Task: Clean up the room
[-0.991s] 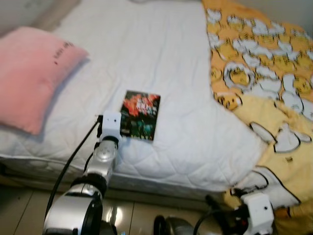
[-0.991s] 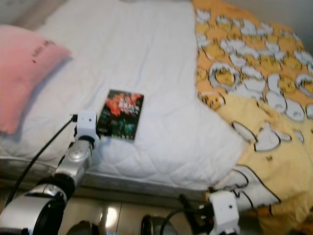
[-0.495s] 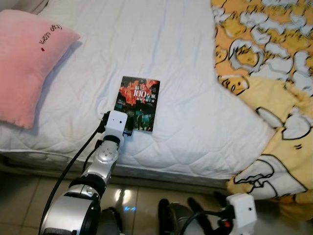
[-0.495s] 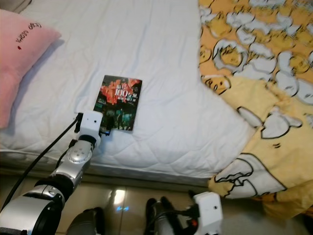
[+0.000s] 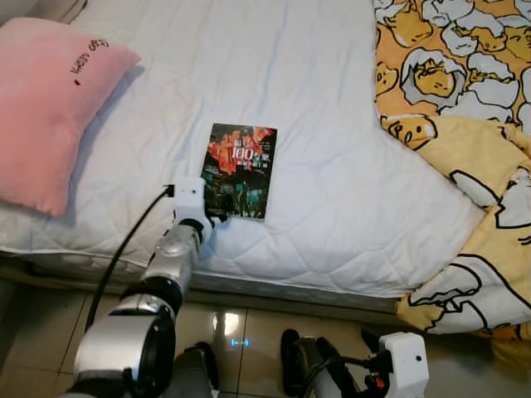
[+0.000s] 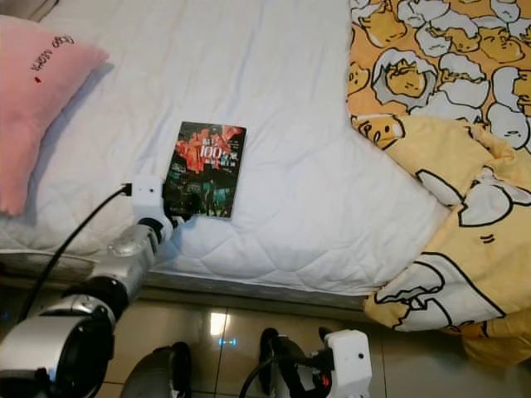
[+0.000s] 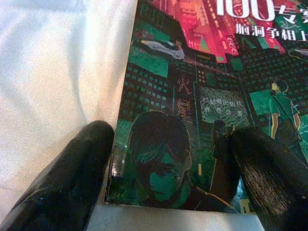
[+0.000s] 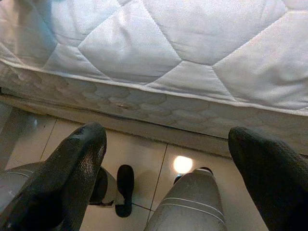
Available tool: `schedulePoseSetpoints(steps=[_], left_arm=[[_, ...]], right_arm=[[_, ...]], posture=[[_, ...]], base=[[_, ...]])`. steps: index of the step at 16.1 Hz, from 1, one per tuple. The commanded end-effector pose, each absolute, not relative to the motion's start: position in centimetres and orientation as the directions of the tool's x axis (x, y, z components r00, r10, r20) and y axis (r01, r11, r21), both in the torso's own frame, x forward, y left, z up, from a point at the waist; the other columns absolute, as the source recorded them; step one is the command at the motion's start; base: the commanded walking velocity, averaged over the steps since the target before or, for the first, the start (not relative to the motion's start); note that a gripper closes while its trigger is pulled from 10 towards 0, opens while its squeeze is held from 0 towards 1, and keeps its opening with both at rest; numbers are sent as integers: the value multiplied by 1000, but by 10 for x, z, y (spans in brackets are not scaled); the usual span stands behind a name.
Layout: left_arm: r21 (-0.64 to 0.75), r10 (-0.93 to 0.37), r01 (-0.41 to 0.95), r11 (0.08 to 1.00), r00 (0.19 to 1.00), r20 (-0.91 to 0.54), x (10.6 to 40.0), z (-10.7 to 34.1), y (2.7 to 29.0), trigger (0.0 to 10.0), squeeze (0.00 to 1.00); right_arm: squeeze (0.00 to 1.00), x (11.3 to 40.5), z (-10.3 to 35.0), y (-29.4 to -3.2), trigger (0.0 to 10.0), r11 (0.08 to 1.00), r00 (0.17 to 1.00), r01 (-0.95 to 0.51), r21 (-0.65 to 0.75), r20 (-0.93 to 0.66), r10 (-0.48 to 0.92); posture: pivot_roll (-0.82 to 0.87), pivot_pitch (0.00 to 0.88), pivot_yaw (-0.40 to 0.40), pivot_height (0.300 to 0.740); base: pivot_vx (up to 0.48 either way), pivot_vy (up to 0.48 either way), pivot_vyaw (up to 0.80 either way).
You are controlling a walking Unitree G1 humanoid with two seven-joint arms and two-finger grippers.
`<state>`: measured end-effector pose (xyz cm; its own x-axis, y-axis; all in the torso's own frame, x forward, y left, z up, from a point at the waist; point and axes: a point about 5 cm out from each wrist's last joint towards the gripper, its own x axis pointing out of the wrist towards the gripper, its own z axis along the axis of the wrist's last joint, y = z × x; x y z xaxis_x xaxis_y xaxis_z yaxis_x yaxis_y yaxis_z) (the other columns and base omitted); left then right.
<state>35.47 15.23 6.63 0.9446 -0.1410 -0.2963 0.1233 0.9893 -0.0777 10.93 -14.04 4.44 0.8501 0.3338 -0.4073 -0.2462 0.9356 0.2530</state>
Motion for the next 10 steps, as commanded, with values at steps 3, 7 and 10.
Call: schedulePoseSetpoints(steps=[3, 7, 10], left_arm=[[-38, -153, 152, 988, 881, -447, 339, 40, 153, 0, 0], [-164, -133, 64, 984, 882, -453, 342, 44, 163, 0, 0], [-163, -197, 137, 977, 874, -444, 342, 44, 157, 0, 0]], right_arm=[[0, 108, 38, -144, 10000, 946, 847, -214, 243, -437, 304], [0, 113, 37, -143, 10000, 948, 851, -207, 241, -433, 296], [0, 119, 40, -144, 10000, 944, 858, -205, 258, -416, 300]], posture=[[-123, 304, -41, 740], [-123, 301, -33, 740], [-124, 296, -32, 740]], base=[[0, 0, 0], [0, 0, 0], [0, 0, 0]])
